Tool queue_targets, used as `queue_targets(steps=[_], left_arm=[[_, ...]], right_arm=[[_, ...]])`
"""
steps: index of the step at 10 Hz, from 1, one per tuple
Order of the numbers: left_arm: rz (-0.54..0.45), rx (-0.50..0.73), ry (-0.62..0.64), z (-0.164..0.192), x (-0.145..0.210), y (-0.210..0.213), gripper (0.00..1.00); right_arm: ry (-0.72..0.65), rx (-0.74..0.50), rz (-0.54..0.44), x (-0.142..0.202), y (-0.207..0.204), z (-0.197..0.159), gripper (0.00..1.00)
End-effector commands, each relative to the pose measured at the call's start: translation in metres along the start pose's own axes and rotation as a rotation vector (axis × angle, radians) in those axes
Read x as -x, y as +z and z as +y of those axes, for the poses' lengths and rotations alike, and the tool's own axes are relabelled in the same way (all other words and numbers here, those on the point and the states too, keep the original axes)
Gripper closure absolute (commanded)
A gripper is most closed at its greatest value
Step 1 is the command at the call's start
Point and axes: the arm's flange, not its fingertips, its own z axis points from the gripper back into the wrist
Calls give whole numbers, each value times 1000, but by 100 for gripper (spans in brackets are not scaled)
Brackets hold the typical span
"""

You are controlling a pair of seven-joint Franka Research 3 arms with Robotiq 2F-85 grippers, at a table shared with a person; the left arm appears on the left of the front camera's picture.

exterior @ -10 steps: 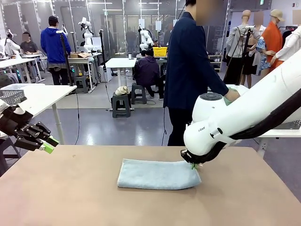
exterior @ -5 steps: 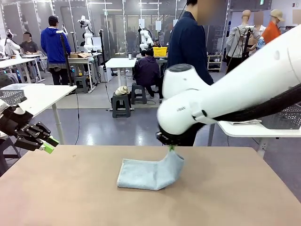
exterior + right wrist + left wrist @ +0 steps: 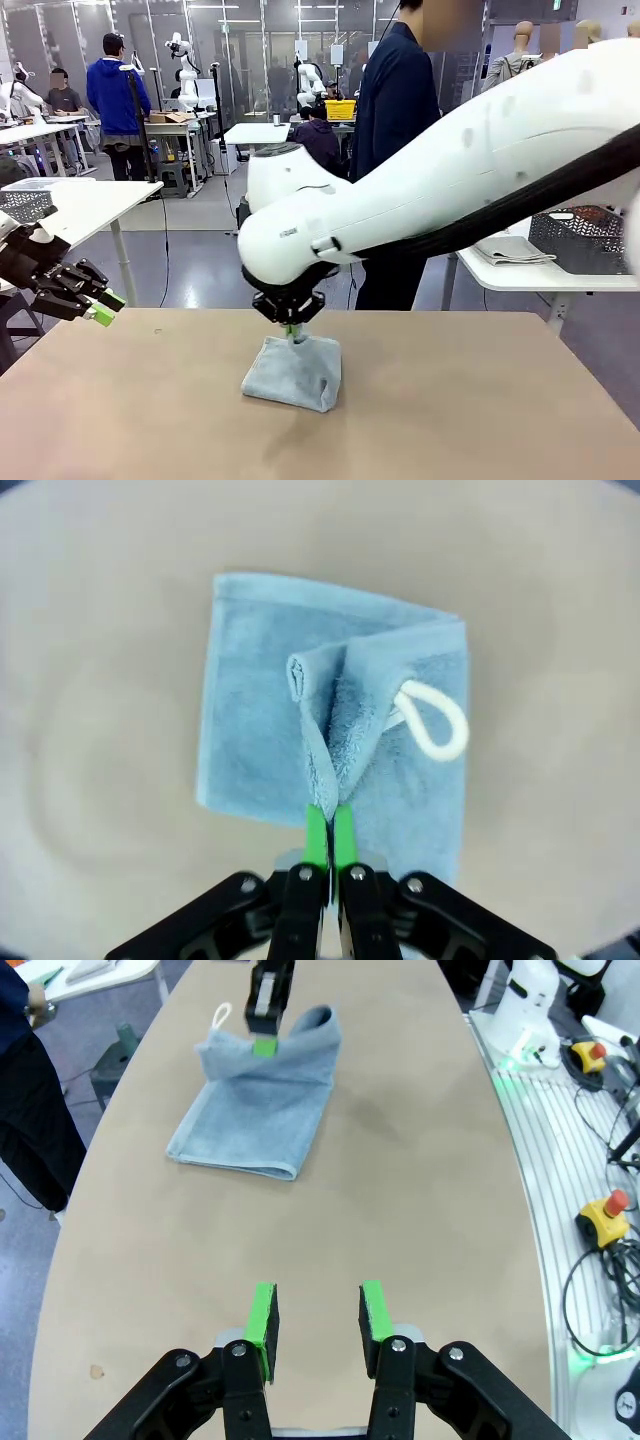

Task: Fold the towels and place them in the basket.
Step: When a person lays out a Towel with hook on the table, fold it in half twice.

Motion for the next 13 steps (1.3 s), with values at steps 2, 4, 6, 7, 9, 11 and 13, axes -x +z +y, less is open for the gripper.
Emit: queue_targets(steps=[2, 4, 6, 7, 9, 11, 13], left_arm=[[-4, -1, -2, 0, 0, 1, 56], [-4, -1, -2, 0, 0, 1, 56], [-4, -1, -2, 0, 0, 1, 56], [-4, -1, -2, 0, 0, 1, 56], [-4, -1, -2, 0, 0, 1, 56], [-4, -1, -2, 0, 0, 1, 56], [-4, -1, -2, 0, 0, 1, 56]], right_arm=[[-185, 22, 1, -29, -26, 25, 100], [-220, 8, 23, -29, -42, 33, 100], [-228, 0, -3, -27, -52, 39, 100], [-220, -1, 8, -25, -57, 42, 100], [-245, 19, -51, -27, -61, 45, 100], [-245, 0, -59, -27, -64, 47, 77], [-272, -31, -74, -26, -63, 44, 76]])
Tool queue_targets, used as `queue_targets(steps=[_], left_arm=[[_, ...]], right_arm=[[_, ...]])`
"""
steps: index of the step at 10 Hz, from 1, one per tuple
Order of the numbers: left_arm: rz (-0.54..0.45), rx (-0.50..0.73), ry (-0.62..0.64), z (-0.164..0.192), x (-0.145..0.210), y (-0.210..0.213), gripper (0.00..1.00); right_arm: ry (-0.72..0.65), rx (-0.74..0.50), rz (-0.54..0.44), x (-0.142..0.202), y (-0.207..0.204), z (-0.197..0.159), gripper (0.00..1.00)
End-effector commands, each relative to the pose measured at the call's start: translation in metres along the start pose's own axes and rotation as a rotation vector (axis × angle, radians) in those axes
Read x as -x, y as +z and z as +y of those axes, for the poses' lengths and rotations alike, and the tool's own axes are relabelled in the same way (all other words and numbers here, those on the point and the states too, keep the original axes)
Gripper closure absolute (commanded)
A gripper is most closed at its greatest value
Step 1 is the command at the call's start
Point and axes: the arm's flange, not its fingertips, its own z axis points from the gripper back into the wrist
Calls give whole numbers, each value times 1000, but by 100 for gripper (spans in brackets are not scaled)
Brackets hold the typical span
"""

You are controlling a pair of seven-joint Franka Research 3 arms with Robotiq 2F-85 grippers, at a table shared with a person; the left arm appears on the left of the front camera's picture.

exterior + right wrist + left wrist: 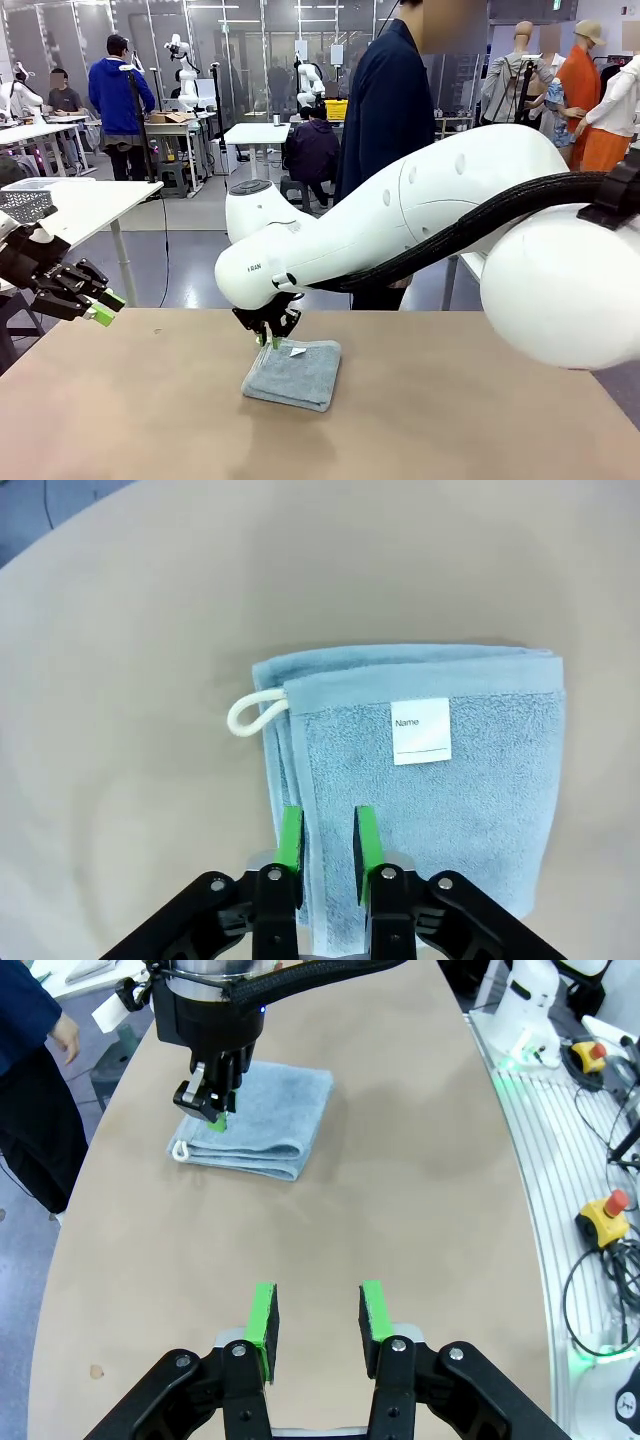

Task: Fold the towels and place them in the basket.
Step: When a person lays out a Towel with hook on the table, fold it in half twice.

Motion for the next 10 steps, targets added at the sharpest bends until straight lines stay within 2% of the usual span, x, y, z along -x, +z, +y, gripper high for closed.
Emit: queue_targets(steps=[1, 2, 3, 4, 5, 7, 10], left_arm=[[-5, -1, -3, 0, 0, 1, 56], [-5, -1, -3, 0, 0, 1, 56], [-5, -1, -3, 0, 0, 1, 56], [-5, -1, -3, 0, 0, 1, 56], [-5, -1, -3, 0, 0, 1, 56], [-5, -1, -3, 0, 0, 1, 56], [-5, -1, -3, 0, 0, 1, 56]], right_arm=[[-56, -31, -47, 7, 5, -7, 38], [-50, -50, -40, 9, 16, -18, 56], [-4, -34, -19, 14, 27, -35, 18], [42, -24, 26, 20, 37, -59, 18], [145, -31, 74, 26, 46, -93, 18], [204, -114, 113, 28, 61, -153, 18], [231, -198, 99, 31, 64, -203, 18]])
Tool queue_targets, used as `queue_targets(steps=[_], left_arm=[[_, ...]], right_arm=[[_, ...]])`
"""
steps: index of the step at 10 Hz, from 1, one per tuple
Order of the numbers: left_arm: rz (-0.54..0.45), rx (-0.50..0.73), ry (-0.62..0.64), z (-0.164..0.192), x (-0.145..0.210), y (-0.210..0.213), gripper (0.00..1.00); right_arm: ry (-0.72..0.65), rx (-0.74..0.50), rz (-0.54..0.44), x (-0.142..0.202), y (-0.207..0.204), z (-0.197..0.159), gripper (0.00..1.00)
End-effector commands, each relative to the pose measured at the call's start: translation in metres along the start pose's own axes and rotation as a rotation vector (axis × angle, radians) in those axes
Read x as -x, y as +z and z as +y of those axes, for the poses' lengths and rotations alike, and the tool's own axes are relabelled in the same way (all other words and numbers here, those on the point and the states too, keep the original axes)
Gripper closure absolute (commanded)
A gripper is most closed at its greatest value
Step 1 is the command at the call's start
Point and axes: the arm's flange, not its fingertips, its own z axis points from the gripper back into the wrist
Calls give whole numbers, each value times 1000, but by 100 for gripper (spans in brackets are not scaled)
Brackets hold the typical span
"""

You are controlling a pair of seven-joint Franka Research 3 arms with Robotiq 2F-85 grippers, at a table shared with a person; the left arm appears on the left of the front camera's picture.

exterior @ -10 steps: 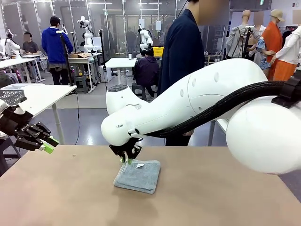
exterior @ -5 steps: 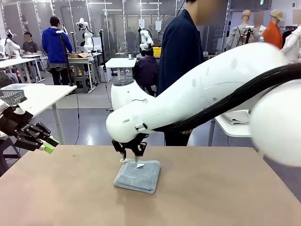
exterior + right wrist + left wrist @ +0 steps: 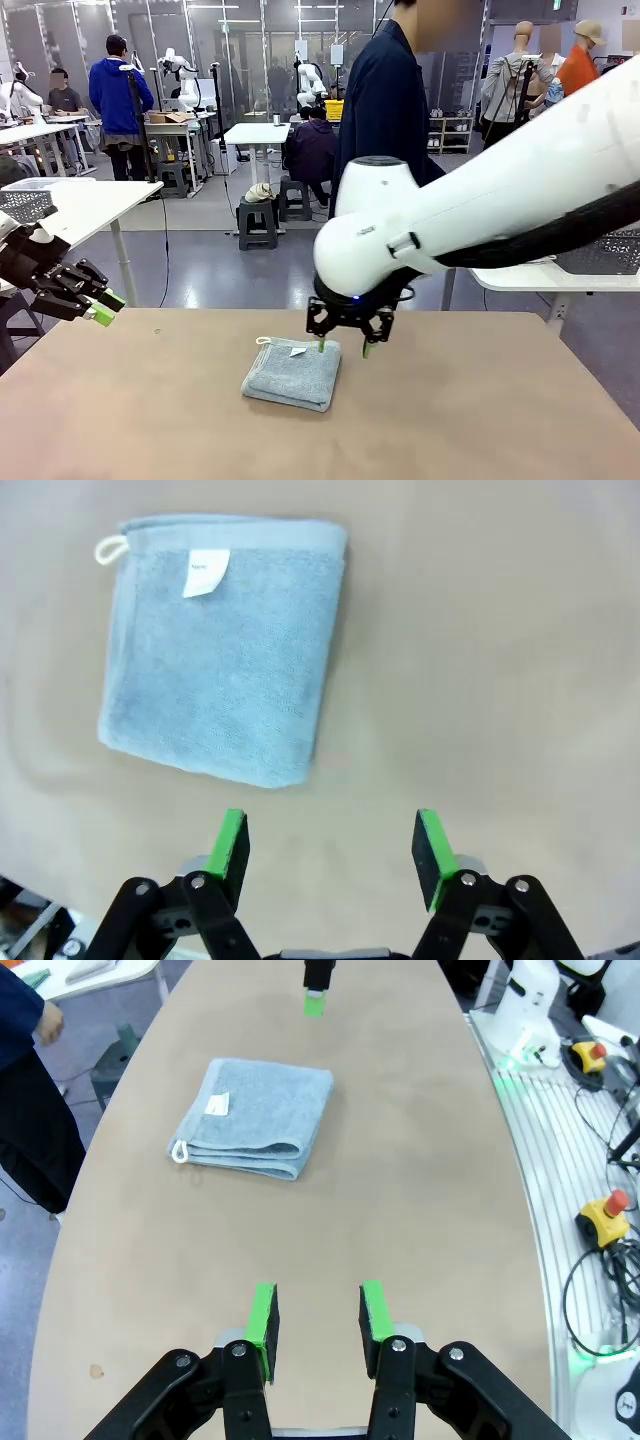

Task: Fold the towels and place them in the basket.
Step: When a person lays out a Towel with hook on the table, fold it in half twice.

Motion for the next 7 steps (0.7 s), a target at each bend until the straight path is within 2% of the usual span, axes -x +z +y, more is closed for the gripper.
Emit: queue_targets(steps=[1, 5, 7], left_arm=[[-5, -1, -3, 0, 0, 1, 56], [-5, -1, -3, 0, 0, 1, 56], [-5, -1, -3, 0, 0, 1, 56]], right_arm=[[-2, -96, -11, 9, -3, -15, 18], [-142, -147, -24, 2, -14, -8, 18], [-155, -167, -43, -2, -19, -7, 18]])
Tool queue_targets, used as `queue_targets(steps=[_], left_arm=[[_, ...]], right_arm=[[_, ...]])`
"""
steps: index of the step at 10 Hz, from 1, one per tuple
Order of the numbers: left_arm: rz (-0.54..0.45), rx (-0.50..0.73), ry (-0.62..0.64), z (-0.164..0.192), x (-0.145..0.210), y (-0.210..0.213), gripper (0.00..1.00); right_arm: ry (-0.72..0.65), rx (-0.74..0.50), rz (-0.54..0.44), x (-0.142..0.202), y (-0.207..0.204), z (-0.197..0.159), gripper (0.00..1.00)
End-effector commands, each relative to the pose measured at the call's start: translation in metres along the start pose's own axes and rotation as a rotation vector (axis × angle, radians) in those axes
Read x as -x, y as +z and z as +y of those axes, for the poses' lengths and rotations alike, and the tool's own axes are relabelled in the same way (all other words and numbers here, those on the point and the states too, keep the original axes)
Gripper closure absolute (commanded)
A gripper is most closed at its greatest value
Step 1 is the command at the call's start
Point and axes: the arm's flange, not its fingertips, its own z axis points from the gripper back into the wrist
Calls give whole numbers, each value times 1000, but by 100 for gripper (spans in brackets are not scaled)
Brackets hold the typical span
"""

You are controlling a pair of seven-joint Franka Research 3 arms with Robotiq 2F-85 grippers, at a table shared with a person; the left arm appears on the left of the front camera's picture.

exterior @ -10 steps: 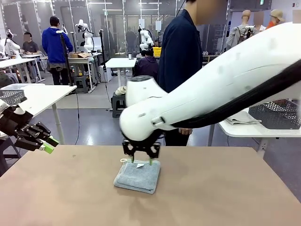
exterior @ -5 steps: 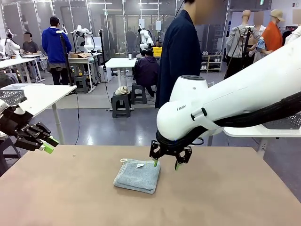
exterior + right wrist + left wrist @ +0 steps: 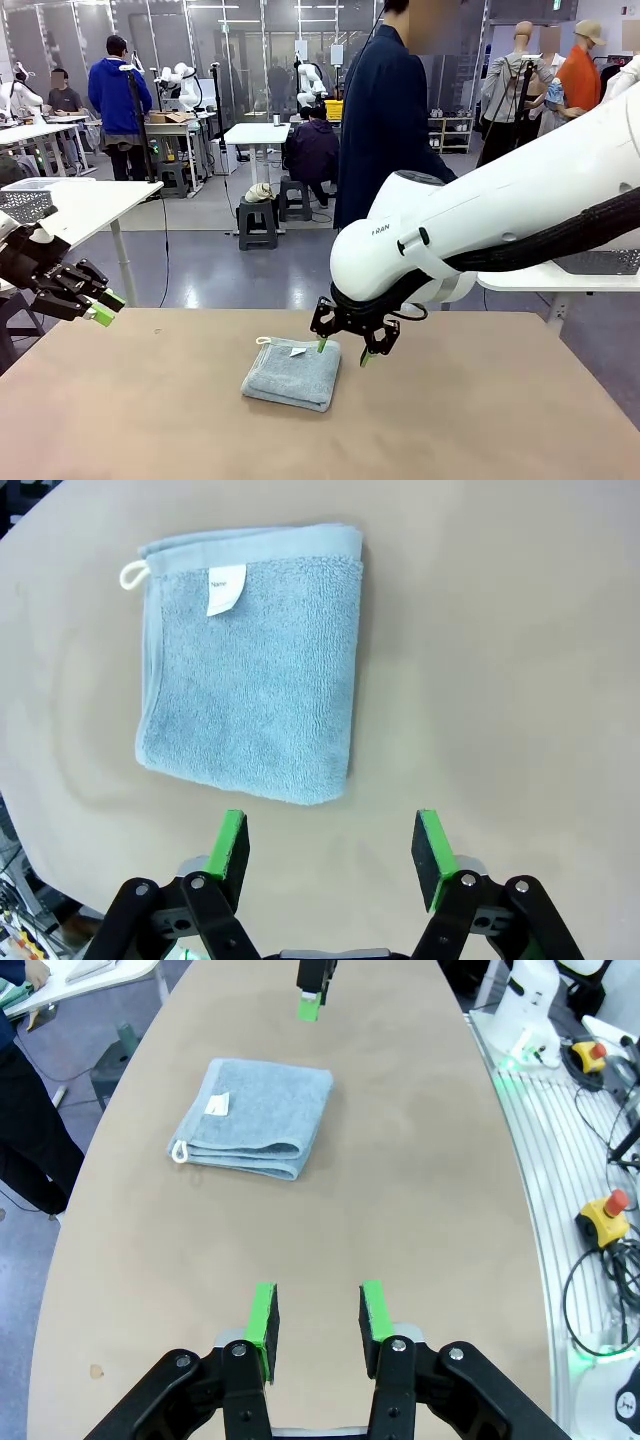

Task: Fold the towels and place them in the basket.
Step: When a person lays out a Towel with hook on the table, fold it in half twice, then place the folded Towel with hook on the right side of the table.

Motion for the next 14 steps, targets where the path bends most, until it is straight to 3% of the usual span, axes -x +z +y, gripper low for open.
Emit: queue_targets(steps=[1, 10, 14], left_arm=[[-5, -1, -3, 0, 0, 1, 56], [-5, -1, -3, 0, 0, 1, 56], [-5, -1, -3, 0, 0, 1, 56]], right_arm=[[9, 7, 10, 2, 4, 0, 18], [9, 7, 10, 2, 4, 0, 18], [-46, -13, -1, -1, -29, 16, 18]])
